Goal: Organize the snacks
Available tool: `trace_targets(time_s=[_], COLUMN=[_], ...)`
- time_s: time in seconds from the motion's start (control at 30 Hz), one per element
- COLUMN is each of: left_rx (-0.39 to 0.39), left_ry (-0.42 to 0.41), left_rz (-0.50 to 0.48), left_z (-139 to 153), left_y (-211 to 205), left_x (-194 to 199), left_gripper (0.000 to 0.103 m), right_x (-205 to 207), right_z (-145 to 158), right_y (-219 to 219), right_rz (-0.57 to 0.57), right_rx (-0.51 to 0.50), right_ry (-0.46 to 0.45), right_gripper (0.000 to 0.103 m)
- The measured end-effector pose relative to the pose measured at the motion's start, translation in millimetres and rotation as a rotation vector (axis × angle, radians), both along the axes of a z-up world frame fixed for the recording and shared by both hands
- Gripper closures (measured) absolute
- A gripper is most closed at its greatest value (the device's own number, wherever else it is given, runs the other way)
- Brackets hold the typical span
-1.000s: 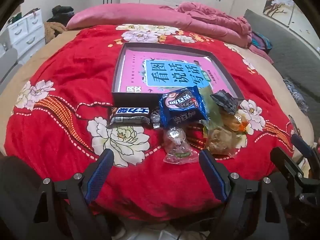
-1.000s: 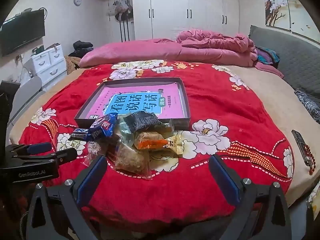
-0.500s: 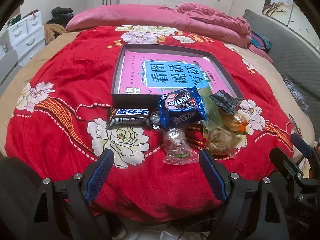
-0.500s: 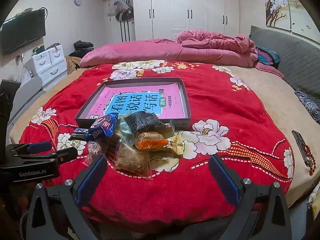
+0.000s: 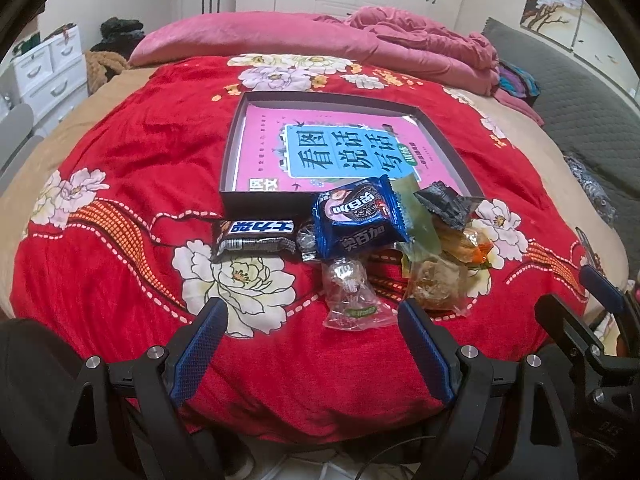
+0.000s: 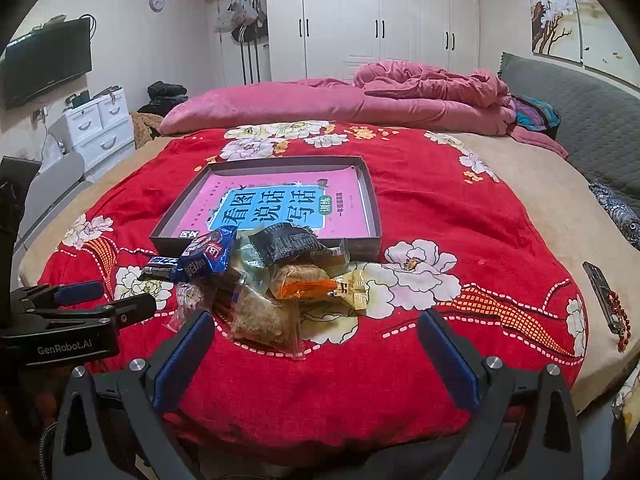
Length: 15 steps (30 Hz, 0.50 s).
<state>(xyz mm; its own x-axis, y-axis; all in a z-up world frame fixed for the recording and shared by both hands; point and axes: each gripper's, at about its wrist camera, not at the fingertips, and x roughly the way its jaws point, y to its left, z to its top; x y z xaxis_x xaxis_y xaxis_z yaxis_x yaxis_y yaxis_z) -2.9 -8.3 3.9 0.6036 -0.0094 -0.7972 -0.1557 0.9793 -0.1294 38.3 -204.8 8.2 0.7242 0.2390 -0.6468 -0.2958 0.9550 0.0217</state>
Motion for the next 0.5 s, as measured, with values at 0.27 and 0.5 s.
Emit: trace_targets(time_s=[0.27, 0.5], left_rx=[-0.001, -0.003], left_ry=[-0.007, -0.005], left_rz=[-0.004, -0.003], left_z=[1.6, 2.0], left_y=[-1.0, 0.0], left_x=[-1.2, 0.2], left_gripper=[0.015, 0.015], right_x=[-1.2, -1.2], right_z=[0.0, -0.6], right_y=[0.7, 1.5], right_rz=[0.001, 0.004], right_rx=[-0.001, 0.0], right_ry=[-0.002, 0.002], right_gripper=[0.001, 0.001])
